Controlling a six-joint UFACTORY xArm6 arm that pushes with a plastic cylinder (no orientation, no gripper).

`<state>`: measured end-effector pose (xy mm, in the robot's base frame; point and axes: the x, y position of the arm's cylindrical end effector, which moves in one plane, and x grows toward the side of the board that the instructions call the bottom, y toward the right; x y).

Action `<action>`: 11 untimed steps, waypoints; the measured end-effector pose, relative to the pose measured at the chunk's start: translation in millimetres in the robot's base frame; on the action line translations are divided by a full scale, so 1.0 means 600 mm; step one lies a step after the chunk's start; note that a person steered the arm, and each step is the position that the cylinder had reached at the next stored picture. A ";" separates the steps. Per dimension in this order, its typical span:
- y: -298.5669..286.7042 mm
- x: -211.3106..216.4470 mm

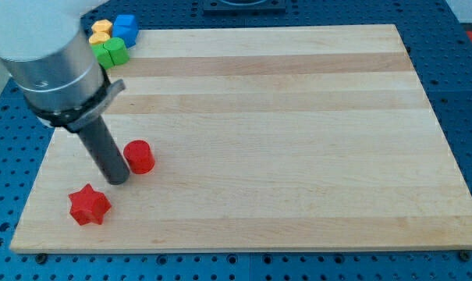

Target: Push the red circle towards the up

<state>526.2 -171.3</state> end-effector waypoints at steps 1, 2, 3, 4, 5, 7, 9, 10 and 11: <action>0.039 -0.024; 0.057 -0.075; 0.058 -0.134; 0.058 -0.162; 0.058 -0.205; 0.058 -0.298; 0.062 -0.318; 0.065 -0.396; 0.065 -0.428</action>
